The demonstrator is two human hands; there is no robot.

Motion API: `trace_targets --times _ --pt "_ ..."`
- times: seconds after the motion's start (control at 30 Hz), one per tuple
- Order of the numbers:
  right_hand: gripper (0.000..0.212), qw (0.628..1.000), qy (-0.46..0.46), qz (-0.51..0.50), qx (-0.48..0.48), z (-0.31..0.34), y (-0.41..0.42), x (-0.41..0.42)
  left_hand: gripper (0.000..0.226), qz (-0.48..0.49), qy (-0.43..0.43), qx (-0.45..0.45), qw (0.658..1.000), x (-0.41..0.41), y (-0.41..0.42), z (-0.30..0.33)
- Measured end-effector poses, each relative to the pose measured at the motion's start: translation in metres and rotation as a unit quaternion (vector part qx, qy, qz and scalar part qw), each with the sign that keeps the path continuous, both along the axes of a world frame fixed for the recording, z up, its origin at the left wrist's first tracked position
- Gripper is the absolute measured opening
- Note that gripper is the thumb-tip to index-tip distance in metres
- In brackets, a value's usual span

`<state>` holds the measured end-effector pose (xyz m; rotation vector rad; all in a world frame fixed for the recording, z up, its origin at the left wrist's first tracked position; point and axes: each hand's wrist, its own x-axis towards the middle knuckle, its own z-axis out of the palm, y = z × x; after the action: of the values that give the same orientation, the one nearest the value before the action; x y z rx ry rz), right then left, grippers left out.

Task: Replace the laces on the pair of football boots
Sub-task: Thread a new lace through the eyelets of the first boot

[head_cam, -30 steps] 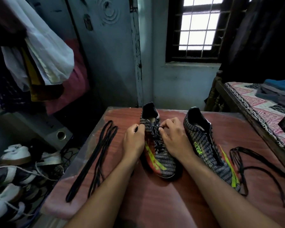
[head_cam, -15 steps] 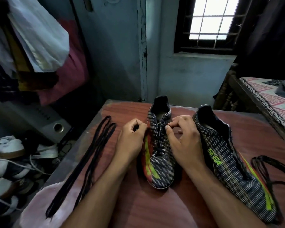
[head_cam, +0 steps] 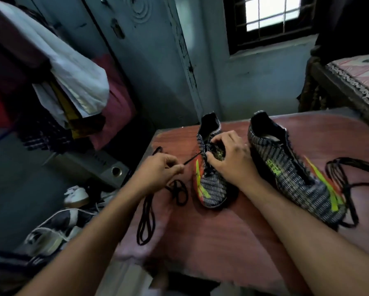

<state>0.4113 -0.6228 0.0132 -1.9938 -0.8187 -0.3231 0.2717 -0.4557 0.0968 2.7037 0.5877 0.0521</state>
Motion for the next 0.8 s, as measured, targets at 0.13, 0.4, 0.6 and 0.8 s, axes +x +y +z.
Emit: trace_targets --times 0.13,0.4,0.6,0.8 --pt "0.033 1.0 0.002 0.004 -0.001 -0.001 -0.003 -0.005 0.024 -0.001 -0.007 -0.079 0.997 -0.03 -0.011 0.025" --pt "0.036 1.0 0.004 -0.002 -0.016 -0.001 -0.006 -0.01 0.021 -0.004 -0.049 -0.164 0.985 -0.072 -0.028 0.071" --pt "0.036 0.999 0.012 0.008 -0.03 -0.001 -0.007 -0.011 0.044 -0.03 -0.165 -0.262 0.95 -0.086 -0.039 0.099" --pt "0.036 0.999 0.021 0.014 -0.039 0.002 -0.008 -0.011 0.023 -0.146 -0.228 -0.335 0.903 -0.085 -0.051 0.107"
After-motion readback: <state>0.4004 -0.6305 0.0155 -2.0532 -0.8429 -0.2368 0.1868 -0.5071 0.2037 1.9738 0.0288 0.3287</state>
